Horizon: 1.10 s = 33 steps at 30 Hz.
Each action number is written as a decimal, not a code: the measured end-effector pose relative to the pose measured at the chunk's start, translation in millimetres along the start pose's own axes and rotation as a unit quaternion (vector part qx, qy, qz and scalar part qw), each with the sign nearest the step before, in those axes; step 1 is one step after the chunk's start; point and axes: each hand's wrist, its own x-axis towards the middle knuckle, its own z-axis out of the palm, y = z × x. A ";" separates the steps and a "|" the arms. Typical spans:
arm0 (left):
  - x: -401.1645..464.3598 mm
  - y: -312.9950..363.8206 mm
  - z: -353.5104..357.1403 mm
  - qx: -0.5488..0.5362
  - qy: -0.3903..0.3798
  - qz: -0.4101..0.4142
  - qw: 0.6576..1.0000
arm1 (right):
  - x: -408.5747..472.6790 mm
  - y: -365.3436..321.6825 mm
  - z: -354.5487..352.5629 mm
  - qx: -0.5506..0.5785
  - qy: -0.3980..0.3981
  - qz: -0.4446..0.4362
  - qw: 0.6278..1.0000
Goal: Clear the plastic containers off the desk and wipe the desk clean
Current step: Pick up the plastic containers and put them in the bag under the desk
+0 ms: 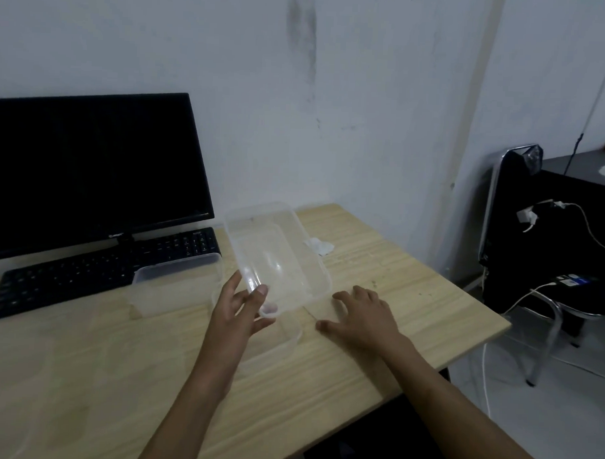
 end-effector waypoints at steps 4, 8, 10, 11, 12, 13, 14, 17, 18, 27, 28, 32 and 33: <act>-6.3 -0.4 -2.6 0.000 -0.012 0.011 1.000 | -8.1 2.9 1.5 -0.004 0.011 0.022 1.000; -15.0 -4.3 -4.2 -0.007 -0.019 0.002 1.000 | -23.2 2.2 6.4 -0.059 0.115 -0.059 0.990; -19.9 -6.4 -6.3 -0.015 -0.023 -0.004 1.000 | -31.2 2.5 7.6 -0.064 0.146 -0.086 0.983; -21.6 -7.7 -7.2 -0.019 -0.024 -0.007 1.000 | -34.5 3.1 8.0 -0.058 0.147 -0.080 0.984; -24.0 -8.5 -8.7 -0.022 -0.025 -0.010 0.999 | -38.1 3.3 7.6 -0.050 0.145 -0.067 0.986; -26.1 -9.6 -9.8 -0.024 -0.027 -0.014 0.999 | -41.2 4.3 7.5 -0.037 0.145 -0.052 0.987; -28.8 -9.8 -11.3 -0.026 -0.028 -0.015 0.999 | -44.4 4.3 7.4 -0.021 0.149 -0.043 0.988; -35.9 -7.9 -14.2 -0.023 -0.031 -0.014 0.999 | -51.7 0.7 14.7 0.014 0.155 -0.033 0.987; -37.9 -6.7 -15.2 -0.023 -0.032 -0.015 0.999 | -53.4 -1.0 20.2 0.037 0.164 -0.028 0.985; -65.0 2.8 -16.7 -0.008 -0.030 -0.030 0.999 | -64.0 -3.5 32.2 0.085 0.230 -0.030 0.969; -67.4 2.6 -17.1 -0.006 -0.031 -0.035 0.999 | -64.1 -3.6 32.6 0.085 0.230 -0.029 0.969; -71.5 4.7 -14.0 -0.007 -0.027 -0.041 0.999 | -65.2 -1.7 34.2 0.101 0.234 -0.024 0.967; -72.3 5.7 -13.2 -0.008 -0.030 -0.043 0.999 | -65.1 -1.2 34.8 0.103 0.237 -0.022 0.966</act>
